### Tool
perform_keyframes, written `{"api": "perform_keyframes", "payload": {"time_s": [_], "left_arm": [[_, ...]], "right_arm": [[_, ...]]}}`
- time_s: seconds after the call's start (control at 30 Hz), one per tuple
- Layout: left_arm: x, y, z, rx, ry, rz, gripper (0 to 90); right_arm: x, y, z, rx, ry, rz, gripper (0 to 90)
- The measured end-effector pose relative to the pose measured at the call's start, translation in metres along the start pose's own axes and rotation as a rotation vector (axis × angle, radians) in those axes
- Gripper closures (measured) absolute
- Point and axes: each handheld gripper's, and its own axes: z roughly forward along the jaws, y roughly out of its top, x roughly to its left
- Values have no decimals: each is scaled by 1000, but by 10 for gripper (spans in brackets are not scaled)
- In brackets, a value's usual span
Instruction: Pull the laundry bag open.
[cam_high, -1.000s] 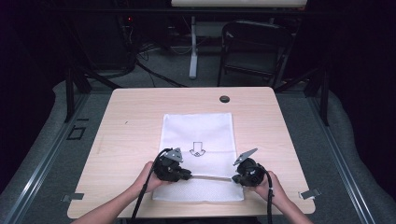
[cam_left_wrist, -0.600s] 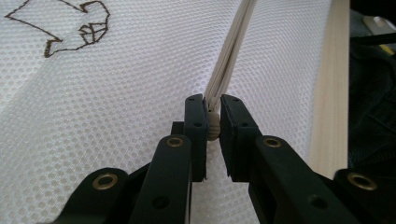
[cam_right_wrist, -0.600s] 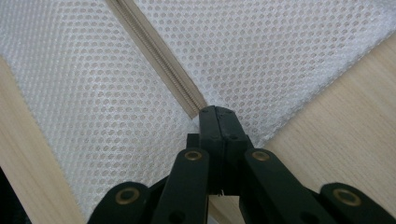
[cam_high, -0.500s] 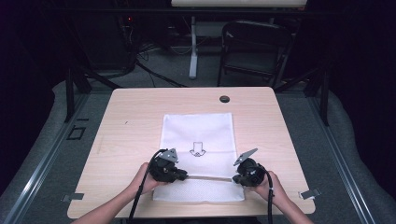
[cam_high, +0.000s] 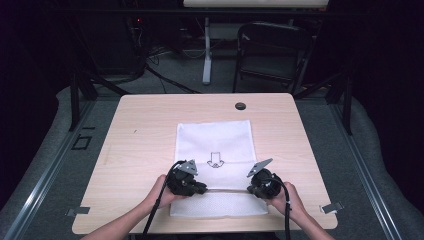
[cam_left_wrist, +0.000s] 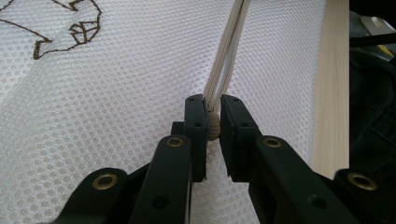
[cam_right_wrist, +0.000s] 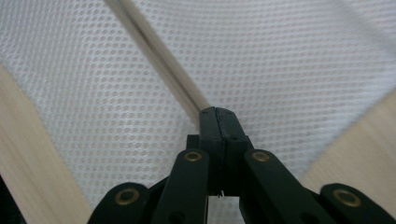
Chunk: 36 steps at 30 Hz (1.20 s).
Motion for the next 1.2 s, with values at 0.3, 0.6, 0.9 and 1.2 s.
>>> {"api": "perform_keyframes", "payload": {"time_s": [0.3,0.6,0.9,1.2], "left_arm": [[0,-1,0,9,-6,6,814],[1,-3,-5,19,6,7,814],[3,-9,-12,20,7,-2,814],[6,-15,-18,17,-1,-8,814]], "right_arm": [[-3,-2,3,27,-16,10,900],[-5,-4,3,21,2,35,900],[-6,-4,3,27,2,39,900],[-7,-4,3,23,17,49,900]]}}
